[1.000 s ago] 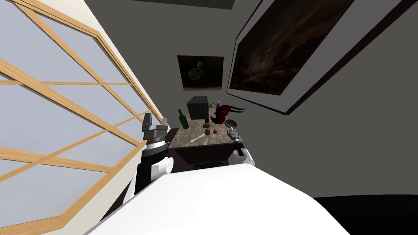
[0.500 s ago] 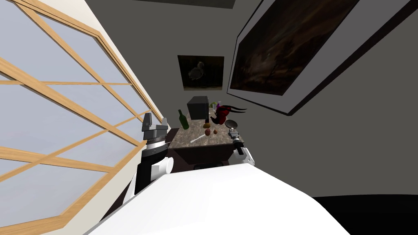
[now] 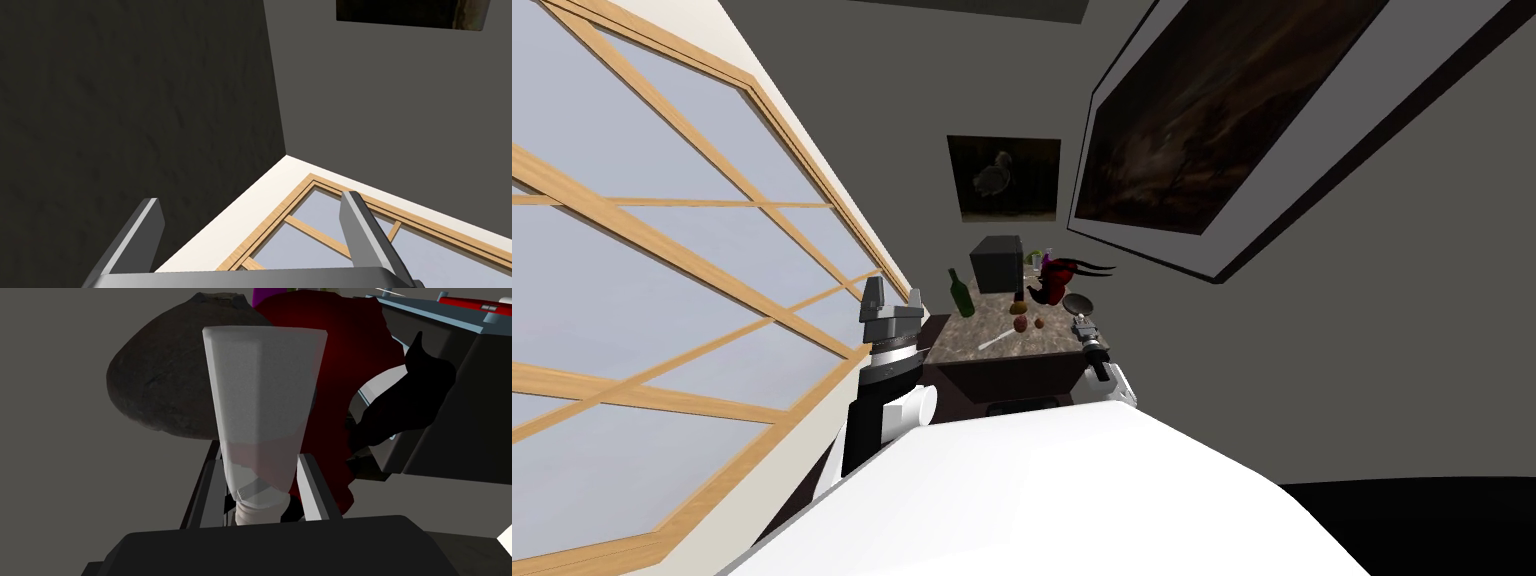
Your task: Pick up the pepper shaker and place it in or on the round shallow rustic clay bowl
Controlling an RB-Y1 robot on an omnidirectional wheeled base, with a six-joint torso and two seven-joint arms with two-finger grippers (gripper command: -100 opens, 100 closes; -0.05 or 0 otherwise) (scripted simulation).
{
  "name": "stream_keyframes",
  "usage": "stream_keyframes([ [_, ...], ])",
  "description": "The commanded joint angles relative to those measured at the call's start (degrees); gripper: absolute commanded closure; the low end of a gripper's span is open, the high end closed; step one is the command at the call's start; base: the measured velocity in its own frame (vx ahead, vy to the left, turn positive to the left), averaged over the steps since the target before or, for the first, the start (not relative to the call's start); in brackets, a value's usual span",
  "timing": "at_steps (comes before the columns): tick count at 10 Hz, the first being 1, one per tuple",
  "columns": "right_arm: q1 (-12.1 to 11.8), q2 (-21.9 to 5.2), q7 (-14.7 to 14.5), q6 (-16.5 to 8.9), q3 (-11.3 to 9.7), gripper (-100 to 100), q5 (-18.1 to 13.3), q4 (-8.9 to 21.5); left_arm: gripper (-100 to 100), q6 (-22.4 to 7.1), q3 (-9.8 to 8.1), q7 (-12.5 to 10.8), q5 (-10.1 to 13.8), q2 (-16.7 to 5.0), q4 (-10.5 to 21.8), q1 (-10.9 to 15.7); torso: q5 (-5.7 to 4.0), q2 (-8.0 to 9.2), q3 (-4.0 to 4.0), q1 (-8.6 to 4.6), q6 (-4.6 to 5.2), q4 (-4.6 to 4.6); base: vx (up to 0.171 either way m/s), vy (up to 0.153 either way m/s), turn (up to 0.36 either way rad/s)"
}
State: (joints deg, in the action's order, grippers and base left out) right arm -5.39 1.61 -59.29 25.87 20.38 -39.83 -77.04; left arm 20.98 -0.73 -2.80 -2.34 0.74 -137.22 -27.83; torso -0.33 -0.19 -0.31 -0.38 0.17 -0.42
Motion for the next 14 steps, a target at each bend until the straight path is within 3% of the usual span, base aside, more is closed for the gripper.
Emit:
stream_keyframes([
  [1, 0.0, 0.0, 0.0, 0.0, 0.0, 0, 0.0, 0.0, 0, 0.0, 0.00, 0.0, 0.0, 0.0, 0.0, 0.0, 0.00, 0.00, 0.00, 0.00, 0.00, 0.00, 0.000, 0.000, 0.000],
  [2, 0.3, -2.1, -0.2, -0.4, -0.4, 100, 0.3, 0.3, 0, 0.0, 0.00, 0.0, 0.0, 0.0, 0.0, 0.0, 0.00, -0.03, -0.02, -0.01, 0.00, -0.01, -0.046, 0.047, -0.007],
  [7, 3.8, -8.9, -1.5, -3.7, -2.8, 100, 2.9, 1.8, 0, 0.0, 0.00, 0.0, 0.0, 0.0, 0.0, 0.0, 0.12, 0.37, 0.19, 0.22, 0.05, 0.04, -0.097, 0.065, -0.039],
  [14, 12.2, -14.9, -4.7, -12.0, -6.7, 100, 9.2, 4.9, 0, 0.0, 0.00, 0.0, 0.0, 0.0, 0.0, 0.0, 0.08, 0.29, 0.17, 0.10, 0.10, 0.06, -0.081, 0.027, -0.064],
])
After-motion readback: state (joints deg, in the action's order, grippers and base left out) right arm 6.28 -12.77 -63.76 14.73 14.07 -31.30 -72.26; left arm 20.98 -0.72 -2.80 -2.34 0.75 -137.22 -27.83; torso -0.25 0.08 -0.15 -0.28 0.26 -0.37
